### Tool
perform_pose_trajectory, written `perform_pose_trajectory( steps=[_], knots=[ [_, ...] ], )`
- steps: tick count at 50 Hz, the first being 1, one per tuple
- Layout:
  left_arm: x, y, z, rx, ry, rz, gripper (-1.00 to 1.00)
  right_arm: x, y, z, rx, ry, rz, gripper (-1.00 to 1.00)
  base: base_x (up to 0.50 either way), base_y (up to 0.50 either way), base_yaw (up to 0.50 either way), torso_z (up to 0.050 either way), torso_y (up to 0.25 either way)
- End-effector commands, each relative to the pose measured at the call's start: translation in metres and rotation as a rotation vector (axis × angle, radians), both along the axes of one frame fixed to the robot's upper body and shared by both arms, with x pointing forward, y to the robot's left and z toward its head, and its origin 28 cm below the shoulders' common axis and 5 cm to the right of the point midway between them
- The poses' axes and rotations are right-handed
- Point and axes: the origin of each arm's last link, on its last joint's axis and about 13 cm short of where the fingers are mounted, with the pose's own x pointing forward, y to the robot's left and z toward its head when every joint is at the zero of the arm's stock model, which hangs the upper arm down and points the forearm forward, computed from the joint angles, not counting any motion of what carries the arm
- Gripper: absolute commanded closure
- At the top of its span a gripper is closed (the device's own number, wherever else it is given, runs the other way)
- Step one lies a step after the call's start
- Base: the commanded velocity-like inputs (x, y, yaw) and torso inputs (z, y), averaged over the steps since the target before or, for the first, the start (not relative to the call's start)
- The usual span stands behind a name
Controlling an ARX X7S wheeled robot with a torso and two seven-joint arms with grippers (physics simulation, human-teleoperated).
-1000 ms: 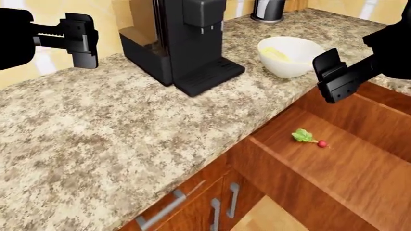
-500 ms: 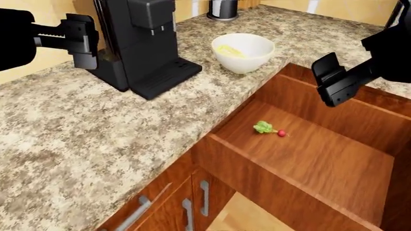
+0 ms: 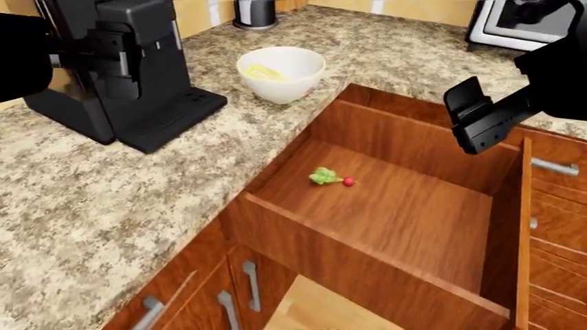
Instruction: Place the bar in the bowl and close the drawer.
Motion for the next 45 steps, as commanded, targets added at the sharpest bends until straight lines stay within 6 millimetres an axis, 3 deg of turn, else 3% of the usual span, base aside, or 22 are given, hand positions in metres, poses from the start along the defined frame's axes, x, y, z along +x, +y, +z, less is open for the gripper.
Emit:
perform_pose_trajectory(
  steps=[1, 45],
  knots=[
    [-0.0009, 0.0002, 0.0005, 0.001, -0.001, -0.001, -1.0, -0.001, -0.0003, 0.0006, 0.004, -0.001, 0.0, -1.0, 0.0, 0.0, -0.5, 0.0, 0.0],
    [-0.0019, 0.0002, -0.001, 0.002, 0.003, -0.01, -1.0, -0.0016, 0.0, -0.0018, 0.013, 0.004, 0.007, -1.0, 0.0, 0.0, -0.5, 0.0, 0.0]
  ],
)
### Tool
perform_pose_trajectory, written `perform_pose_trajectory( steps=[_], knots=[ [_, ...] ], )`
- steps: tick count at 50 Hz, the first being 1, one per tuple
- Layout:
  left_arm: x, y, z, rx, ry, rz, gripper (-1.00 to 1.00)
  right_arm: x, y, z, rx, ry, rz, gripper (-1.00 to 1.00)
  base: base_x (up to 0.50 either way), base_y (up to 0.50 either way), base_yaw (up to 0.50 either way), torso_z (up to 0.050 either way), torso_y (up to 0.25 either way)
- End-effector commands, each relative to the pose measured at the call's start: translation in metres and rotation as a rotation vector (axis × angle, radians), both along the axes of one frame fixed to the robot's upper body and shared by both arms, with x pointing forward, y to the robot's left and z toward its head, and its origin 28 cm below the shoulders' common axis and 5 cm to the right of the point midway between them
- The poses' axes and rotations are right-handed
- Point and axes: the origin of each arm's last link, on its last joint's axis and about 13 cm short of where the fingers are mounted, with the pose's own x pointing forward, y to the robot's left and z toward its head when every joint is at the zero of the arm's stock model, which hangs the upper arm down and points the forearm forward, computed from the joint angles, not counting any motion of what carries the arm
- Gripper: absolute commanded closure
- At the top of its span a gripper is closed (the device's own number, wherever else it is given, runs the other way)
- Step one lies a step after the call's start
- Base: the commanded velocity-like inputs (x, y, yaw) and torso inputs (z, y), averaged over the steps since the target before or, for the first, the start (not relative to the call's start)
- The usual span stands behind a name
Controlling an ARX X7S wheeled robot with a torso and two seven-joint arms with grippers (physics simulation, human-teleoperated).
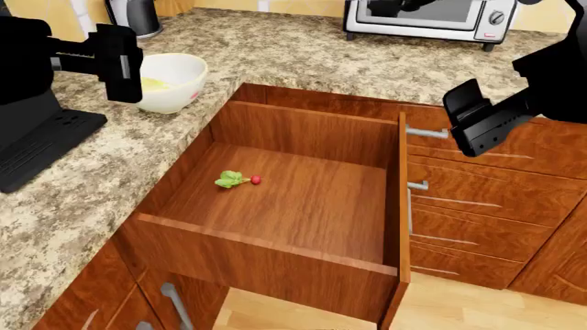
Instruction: Place the bar in the bowl and close the drawer.
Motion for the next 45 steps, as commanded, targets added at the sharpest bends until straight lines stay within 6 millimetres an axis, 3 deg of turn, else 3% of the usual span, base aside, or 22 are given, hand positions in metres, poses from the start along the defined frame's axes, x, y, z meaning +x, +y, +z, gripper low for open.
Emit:
perform_pose_trajectory(
  steps=[1, 39, 45],
  knots=[
    [-0.0011, 0.0001, 0.0002, 0.0, -0.001, -0.002, -1.0, -0.0007, 0.0002, -0.0003, 0.003, 0.001, 0.002, -1.0, 0.0, 0.0, -0.5, 0.0, 0.0],
    [-0.0004, 0.0004, -0.0024, 0.0, 0.008, -0.004, -1.0, 0.0016, -0.0005, -0.0038, 0.03, 0.015, 0.005, -1.0, 0.0, 0.0, -0.5, 0.0, 0.0],
    [-0.0001, 0.0005, -0.0033, 0.0, 0.009, -0.004, -1.0, 0.0029, -0.0008, -0.0043, 0.029, 0.01, -0.011, -1.0, -0.02, 0.0, -0.06, 0.0, 0.0]
  ],
)
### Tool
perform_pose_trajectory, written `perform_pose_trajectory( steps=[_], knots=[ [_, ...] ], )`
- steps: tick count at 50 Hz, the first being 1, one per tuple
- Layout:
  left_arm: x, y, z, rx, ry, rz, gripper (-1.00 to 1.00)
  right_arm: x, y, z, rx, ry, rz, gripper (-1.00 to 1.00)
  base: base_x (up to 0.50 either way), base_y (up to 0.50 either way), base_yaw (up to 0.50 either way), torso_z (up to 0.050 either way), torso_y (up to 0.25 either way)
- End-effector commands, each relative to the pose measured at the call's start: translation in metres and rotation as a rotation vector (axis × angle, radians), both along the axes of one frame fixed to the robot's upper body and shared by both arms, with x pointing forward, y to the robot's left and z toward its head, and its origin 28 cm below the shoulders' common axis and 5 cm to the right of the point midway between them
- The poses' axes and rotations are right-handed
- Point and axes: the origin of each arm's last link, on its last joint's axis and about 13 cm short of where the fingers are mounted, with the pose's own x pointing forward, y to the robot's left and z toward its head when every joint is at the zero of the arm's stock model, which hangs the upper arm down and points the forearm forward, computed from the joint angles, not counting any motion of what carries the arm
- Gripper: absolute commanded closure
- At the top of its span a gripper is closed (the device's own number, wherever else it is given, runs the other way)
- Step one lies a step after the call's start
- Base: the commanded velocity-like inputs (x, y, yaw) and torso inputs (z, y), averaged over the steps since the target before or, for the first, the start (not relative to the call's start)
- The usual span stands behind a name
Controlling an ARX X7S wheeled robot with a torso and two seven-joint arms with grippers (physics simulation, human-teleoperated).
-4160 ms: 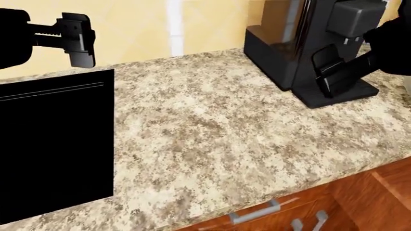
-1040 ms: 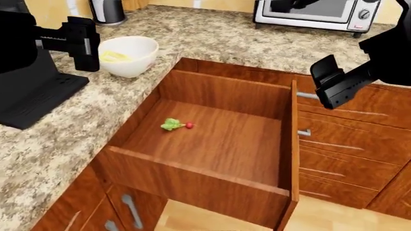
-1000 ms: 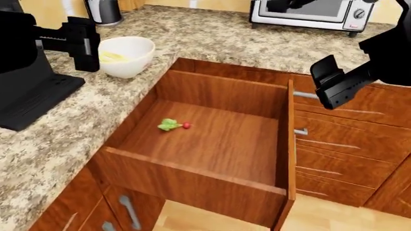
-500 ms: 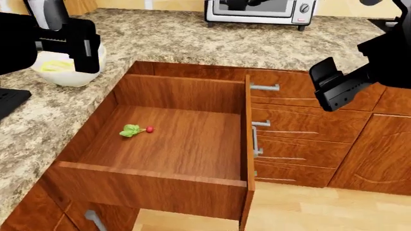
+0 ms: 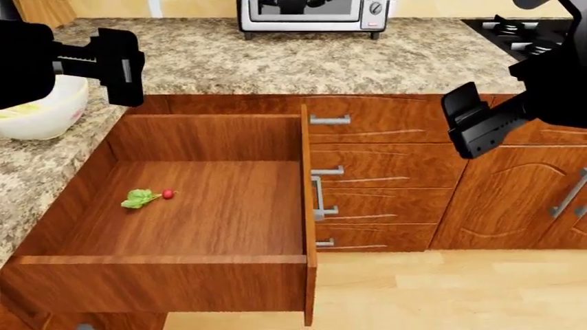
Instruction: Place the bar in the bowl and close the drawer.
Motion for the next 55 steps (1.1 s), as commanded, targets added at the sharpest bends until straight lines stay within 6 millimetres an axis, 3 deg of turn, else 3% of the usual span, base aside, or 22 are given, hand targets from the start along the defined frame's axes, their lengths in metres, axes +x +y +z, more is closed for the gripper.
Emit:
perform_pose_trajectory(
  steps=[1, 10, 30, 46, 55],
  knots=[
    [0.0006, 0.0005, -0.0012, 0.0, 0.002, 0.002, -1.0, 0.002, -0.0002, -0.0009, 0.002, -0.004, -0.017, -1.0, 0.0, 0.0, 0.0, 0.0, 0.0],
    [-0.0001, 0.0004, -0.0003, 0.0, 0.001, 0.003, -1.0, 0.0017, 0.0, -0.0001, -0.028, -0.024, -0.042, -1.0, 0.04, 0.0, 0.0, 0.0, 0.0],
    [-0.0001, -0.0002, -0.0005, 0.002, 0.002, 0.001, -1.0, 0.004, 0.0002, -0.0019, -0.075, -0.045, -0.09, -1.0, 0.49, 0.0, 0.0, 0.0, 0.0],
    [0.0012, -0.0008, -0.0025, 0.002, 0.005, -0.002, -1.0, 0.0097, -0.0011, -0.0031, -0.026, 0.017, -0.16, -1.0, 0.0, 0.0, 0.0, 0.0, 0.0],
    [0.0005, -0.0011, -0.0022, 0.005, 0.004, -0.002, -1.0, 0.0082, -0.0005, -0.0031, -0.038, 0.022, -0.137, -1.0, -0.05, -0.45, 0.0, 0.0, 0.0]
  ],
)
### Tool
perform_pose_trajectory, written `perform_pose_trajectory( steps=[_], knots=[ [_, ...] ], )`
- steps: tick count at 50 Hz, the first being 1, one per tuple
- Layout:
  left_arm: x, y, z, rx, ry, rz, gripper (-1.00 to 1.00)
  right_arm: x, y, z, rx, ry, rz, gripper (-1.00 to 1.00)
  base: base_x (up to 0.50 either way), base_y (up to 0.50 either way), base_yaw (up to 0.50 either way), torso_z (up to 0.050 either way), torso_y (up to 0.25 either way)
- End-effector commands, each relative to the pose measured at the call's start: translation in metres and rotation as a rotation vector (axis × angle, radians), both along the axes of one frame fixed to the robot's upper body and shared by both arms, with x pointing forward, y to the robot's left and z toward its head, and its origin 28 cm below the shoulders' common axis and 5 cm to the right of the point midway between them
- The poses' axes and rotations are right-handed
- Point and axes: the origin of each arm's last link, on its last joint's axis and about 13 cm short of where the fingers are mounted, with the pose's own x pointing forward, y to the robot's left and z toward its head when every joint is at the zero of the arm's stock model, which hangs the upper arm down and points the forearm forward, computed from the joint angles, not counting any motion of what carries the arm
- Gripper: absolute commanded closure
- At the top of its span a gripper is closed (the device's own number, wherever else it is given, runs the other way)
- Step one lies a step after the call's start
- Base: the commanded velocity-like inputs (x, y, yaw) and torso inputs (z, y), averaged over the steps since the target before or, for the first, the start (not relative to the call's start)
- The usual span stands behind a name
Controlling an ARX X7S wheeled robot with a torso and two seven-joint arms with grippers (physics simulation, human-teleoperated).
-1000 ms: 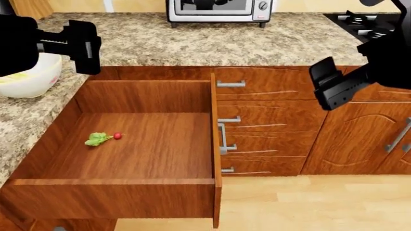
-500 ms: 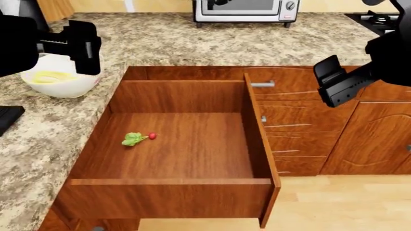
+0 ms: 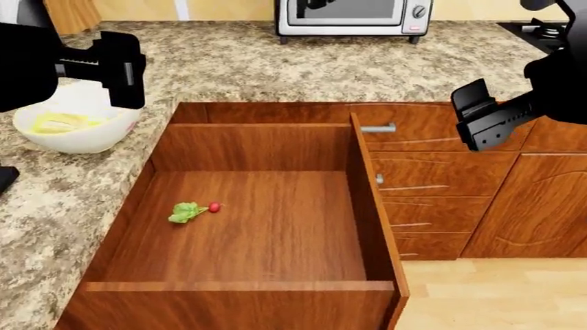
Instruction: Place the bar in the bowl and close the drawer.
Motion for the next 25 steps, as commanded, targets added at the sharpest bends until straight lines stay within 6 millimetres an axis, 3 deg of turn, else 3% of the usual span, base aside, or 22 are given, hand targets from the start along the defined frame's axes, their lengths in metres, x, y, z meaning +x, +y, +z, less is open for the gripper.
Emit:
perform_pose_trajectory(
  steps=[1, 22, 25],
  knots=[
    [-0.0004, -0.0008, 0.0, 0.003, 0.0, -0.003, -1.0, 0.0, 0.0002, -0.0004, -0.005, 0.017, 0.001, -1.0, -0.06, -0.5, 0.0, 0.0, 0.0],
    [-0.0013, -0.0008, 0.0008, 0.004, -0.004, -0.003, -1.0, -0.0014, 0.0007, -0.0002, -0.012, 0.011, 0.009, -1.0, -0.1, -0.5, 0.0, 0.0, 0.001],
    [-0.0009, -0.0007, 0.0006, 0.004, -0.003, -0.003, -1.0, -0.0009, 0.0007, -0.0002, -0.011, 0.007, 0.002, -1.0, -0.03, -0.13, 0.0, 0.0, 0.003]
  ],
)
